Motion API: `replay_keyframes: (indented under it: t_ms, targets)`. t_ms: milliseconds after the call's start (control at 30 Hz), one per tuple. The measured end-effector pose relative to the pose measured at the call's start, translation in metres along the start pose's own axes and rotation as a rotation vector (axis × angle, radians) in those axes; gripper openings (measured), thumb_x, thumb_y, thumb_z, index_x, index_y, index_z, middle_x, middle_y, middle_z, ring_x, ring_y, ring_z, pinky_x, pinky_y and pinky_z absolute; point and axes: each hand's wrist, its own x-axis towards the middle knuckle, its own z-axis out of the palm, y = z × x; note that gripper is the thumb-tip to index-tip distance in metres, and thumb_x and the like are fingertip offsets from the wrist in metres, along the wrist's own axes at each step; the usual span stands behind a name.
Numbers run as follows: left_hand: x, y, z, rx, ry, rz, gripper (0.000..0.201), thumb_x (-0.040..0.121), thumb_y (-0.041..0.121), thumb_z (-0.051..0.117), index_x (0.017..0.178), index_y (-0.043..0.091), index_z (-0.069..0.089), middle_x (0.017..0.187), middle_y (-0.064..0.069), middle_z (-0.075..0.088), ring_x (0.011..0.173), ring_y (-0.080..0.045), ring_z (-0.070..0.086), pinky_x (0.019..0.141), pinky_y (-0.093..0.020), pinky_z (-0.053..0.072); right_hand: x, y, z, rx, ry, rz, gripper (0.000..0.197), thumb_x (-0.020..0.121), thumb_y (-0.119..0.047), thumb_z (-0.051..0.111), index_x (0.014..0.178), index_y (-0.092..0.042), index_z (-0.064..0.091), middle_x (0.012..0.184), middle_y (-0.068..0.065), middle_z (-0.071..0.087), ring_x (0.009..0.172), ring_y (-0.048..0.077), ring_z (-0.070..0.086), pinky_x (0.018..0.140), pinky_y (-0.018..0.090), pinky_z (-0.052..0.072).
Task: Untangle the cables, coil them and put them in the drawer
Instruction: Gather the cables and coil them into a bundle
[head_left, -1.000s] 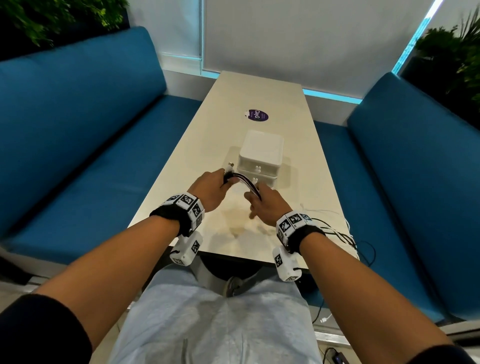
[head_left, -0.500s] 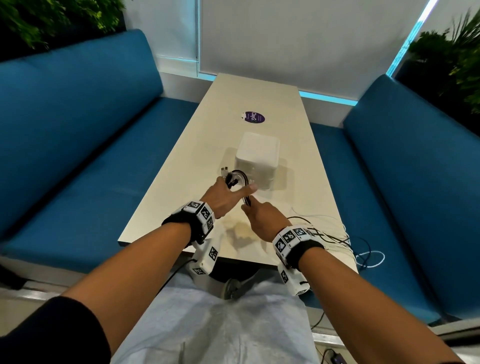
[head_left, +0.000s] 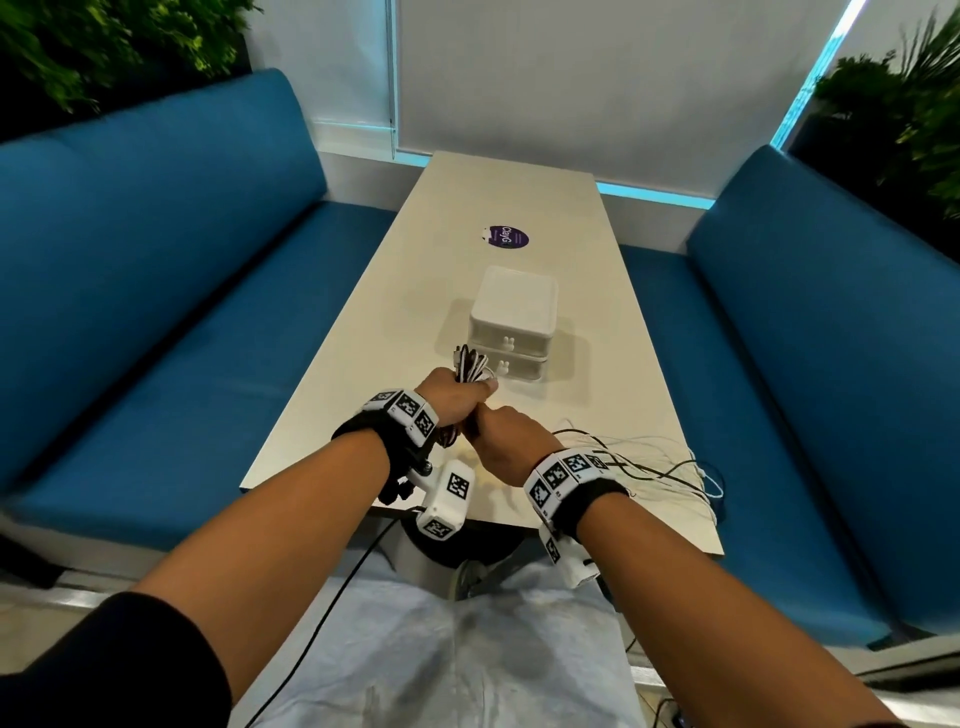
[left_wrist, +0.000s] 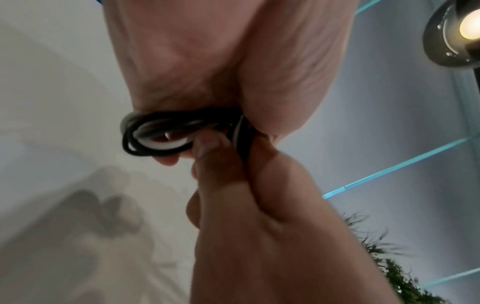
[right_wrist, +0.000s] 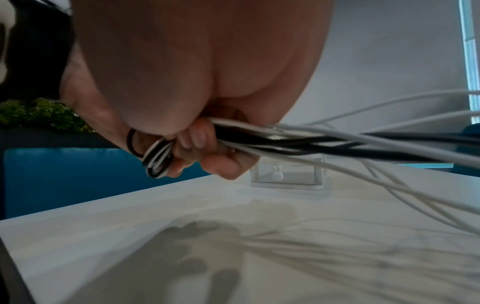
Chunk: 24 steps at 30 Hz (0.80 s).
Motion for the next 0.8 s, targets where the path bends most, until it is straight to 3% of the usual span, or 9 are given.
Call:
replay_keyframes:
  t_ms: [133,267,367,433,500,567,667,800]
  targets:
    - [-0.006,0.005,0.000,-0.105,0.024,0.118,0.032,0.091,0.043,0.065,0.095,0.012,0.068,0.073,-0.003,0.063,0.070,-0.022,0.059,0.066,-0.029,0.044,0.003,0.012,-0.001,0.121,0.045,0.019,0.031,0.101,-0.044,0.039,0.103,-0.014,0.048,0.088,0.013,0.064,0.073,0.032,0.058,0.068,0.042,0.050]
    - [-0.013,0.016,0.005,-0.349,0.105,0.239,0.028,0.093,0.041,0.064,0.092,0.014,0.069,0.076,0.002,0.070,0.079,-0.019,0.072,0.079,-0.037,0.056,0.004,0.022,-0.009,0.129,0.030,0.036,0.024,0.100,-0.041,0.044,0.090,-0.019,0.046,0.083,0.009,0.062,0.073,0.029,0.057,0.064,0.036,0.044]
    - [-0.016,0.017,0.007,-0.482,0.122,0.285,0.038,0.096,0.042,0.059,0.076,0.010,0.065,0.062,-0.004,0.068,0.074,-0.031,0.073,0.070,-0.037,0.057,0.003,0.030,-0.021,0.059,-0.021,0.047,0.027,0.100,-0.045,0.042,0.093,-0.020,0.050,0.083,0.010,0.063,0.072,0.027,0.059,0.067,0.037,0.047]
    - [-0.019,0.019,0.005,-0.516,0.166,0.276,0.044,0.097,0.044,0.056,0.072,0.009,0.058,0.048,-0.002,0.056,0.062,-0.035,0.070,0.062,-0.038,0.055,0.000,0.039,-0.028,0.001,-0.062,0.069,0.035,0.099,-0.050,0.043,0.091,-0.018,0.053,0.077,0.005,0.059,0.068,0.022,0.054,0.065,0.036,0.043]
    - [-0.017,0.019,0.001,-0.592,0.218,0.223,0.043,0.096,0.043,0.058,0.069,0.010,0.053,0.042,-0.001,0.042,0.042,-0.027,0.058,0.061,-0.045,0.054,-0.007,0.051,-0.029,-0.070,-0.097,0.089,0.041,0.099,-0.054,0.042,0.084,-0.018,0.054,0.073,0.001,0.055,0.069,0.023,0.054,0.063,0.035,0.041]
    - [-0.015,0.021,-0.003,-0.657,0.260,0.156,0.043,0.094,0.043,0.062,0.067,0.011,0.050,0.043,-0.001,0.034,0.033,-0.020,0.040,0.053,-0.039,0.049,-0.016,0.062,-0.024,-0.101,-0.116,0.123,0.042,0.098,-0.056,0.041,0.083,-0.019,0.055,0.075,0.000,0.055,0.073,0.025,0.056,0.064,0.035,0.043]
    - [-0.012,0.017,-0.005,-0.518,0.264,0.162,0.040,0.091,0.041,0.067,0.071,0.010,0.053,0.047,-0.001,0.034,0.038,-0.019,0.031,0.045,-0.027,0.036,-0.021,0.069,-0.014,-0.090,-0.120,0.139,0.046,0.095,-0.062,0.042,0.080,-0.020,0.055,0.078,0.001,0.059,0.075,0.024,0.058,0.064,0.035,0.045]
    - [-0.002,-0.010,-0.032,-0.120,0.293,0.234,0.029,0.090,0.034,0.069,0.077,0.010,0.061,0.050,0.000,0.042,0.048,-0.020,0.035,0.053,-0.030,0.036,-0.034,0.088,-0.013,0.000,-0.154,0.196,0.053,0.088,-0.069,0.049,0.072,-0.019,0.055,0.076,0.002,0.059,0.070,0.020,0.055,0.060,0.032,0.038]
